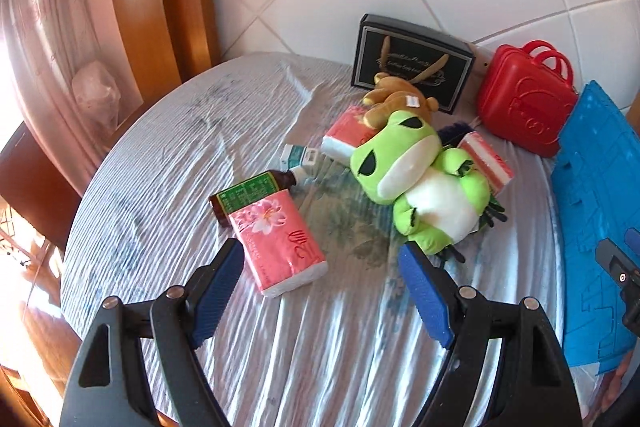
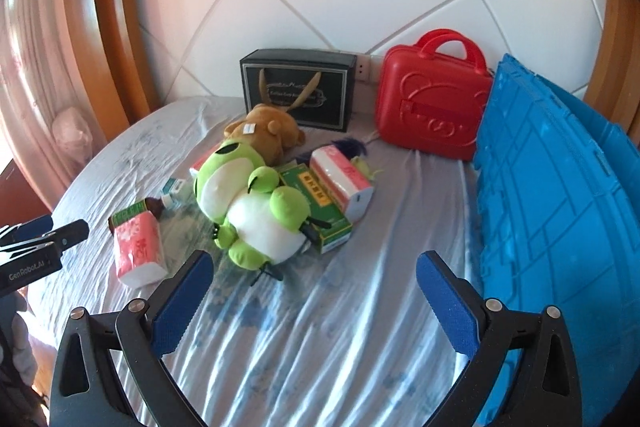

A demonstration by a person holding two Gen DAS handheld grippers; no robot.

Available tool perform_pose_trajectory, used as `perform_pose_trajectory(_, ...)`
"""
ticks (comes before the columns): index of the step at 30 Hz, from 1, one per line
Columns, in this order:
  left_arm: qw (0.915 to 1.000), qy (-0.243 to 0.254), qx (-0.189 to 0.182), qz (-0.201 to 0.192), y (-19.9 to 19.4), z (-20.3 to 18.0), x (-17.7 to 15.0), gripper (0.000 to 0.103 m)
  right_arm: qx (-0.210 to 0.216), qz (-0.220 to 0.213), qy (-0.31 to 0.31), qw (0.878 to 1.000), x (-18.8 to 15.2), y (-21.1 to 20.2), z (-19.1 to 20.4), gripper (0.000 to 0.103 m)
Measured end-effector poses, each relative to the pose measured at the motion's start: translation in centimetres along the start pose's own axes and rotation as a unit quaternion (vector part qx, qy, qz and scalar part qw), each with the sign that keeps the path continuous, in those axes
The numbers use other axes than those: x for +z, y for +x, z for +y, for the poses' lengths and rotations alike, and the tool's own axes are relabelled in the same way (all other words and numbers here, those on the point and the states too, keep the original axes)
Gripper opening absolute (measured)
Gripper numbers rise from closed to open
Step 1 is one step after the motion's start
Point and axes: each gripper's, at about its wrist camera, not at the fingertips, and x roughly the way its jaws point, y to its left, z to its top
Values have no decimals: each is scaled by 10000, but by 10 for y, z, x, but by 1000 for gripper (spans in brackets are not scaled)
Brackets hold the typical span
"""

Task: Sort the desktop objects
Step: 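Move both tools back toward the green frog plush on the bed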

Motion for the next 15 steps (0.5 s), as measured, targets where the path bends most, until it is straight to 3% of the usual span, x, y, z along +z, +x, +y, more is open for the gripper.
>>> perform_pose_trajectory(3,9997,-111,53,219,22,9,-3,80,88,156,-110,9998,-2,21,11,103)
perform_pose_trajectory(7,9995,109,-64,299,43,2,1,80,169,387,-65,9991,-3,48,14,103)
perform_pose_trajectory(11,9974,632,-316,150,64,-17,15,80,177,565,156,9981,-2,71,11,103)
perform_pose_trajectory(15,9886,1420,-507,-28,90,-39,34,80,161,711,595,9956,-6,94,9,103)
